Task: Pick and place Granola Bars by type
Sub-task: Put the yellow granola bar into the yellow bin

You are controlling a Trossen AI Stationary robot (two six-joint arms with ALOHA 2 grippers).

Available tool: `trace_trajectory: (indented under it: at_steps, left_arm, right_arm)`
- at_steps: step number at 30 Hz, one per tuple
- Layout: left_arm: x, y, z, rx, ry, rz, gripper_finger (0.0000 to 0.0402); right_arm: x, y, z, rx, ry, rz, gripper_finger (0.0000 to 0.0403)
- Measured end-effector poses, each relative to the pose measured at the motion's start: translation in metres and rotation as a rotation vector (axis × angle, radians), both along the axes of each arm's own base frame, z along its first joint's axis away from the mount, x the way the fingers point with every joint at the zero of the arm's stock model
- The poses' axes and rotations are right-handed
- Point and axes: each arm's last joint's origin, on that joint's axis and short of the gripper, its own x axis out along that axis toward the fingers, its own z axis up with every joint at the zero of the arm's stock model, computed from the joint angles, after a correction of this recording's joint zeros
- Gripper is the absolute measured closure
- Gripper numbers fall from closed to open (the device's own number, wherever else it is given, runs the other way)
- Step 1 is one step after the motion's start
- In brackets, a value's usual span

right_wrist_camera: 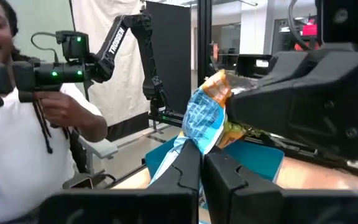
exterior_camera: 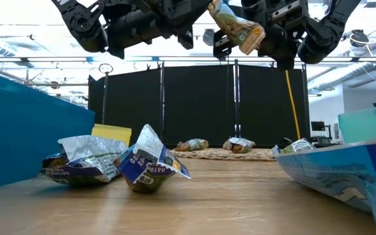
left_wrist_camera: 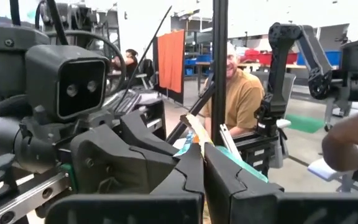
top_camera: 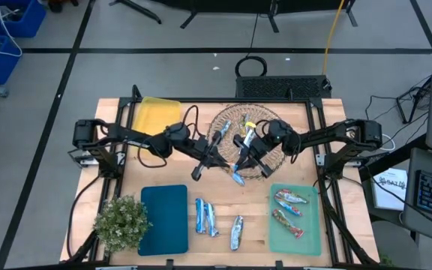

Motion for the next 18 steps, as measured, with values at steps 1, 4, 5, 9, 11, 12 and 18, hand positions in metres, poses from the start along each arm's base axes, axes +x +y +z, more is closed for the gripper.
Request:
trace_trajectory:
  at_steps: [1, 4, 5, 9, 11, 12, 18]
  left_arm:
    - [-0.001, 0.0, 0.001, 0.005, 0.01, 0.004, 0.0399]
    - [-0.005, 0.001, 0.006, 0.027, 0.021, 0.013, 0.04]
    - [-0.006, 0.001, 0.007, 0.031, 0.022, 0.015, 0.04]
    - [-0.008, 0.001, 0.01, 0.042, 0.02, 0.013, 0.04]
    - [-0.008, 0.001, 0.011, 0.044, 0.018, 0.013, 0.04]
    - [-0.008, 0.001, 0.011, 0.044, 0.021, 0.013, 0.04]
    - [-0.007, 0.005, 0.004, 0.059, 0.081, 0.072, 0.0401]
  right_arm:
    - [0.0, -0.001, 0.0, 0.01, 0.01, -0.003, 0.0398]
    - [-0.002, -0.008, 0.001, 0.03, 0.023, -0.022, 0.0387]
    - [-0.002, -0.01, 0.001, 0.034, 0.027, -0.028, 0.0381]
    - [-0.003, -0.016, 0.001, 0.043, 0.035, -0.047, 0.0342]
    - [-0.004, -0.018, 0.0, 0.049, 0.046, -0.059, 0.0314]
    - [-0.004, -0.02, -0.001, 0.051, 0.052, -0.065, 0.0298]
    - [-0.007, -0.035, -0.007, 0.072, 0.118, -0.119, 0.0214]
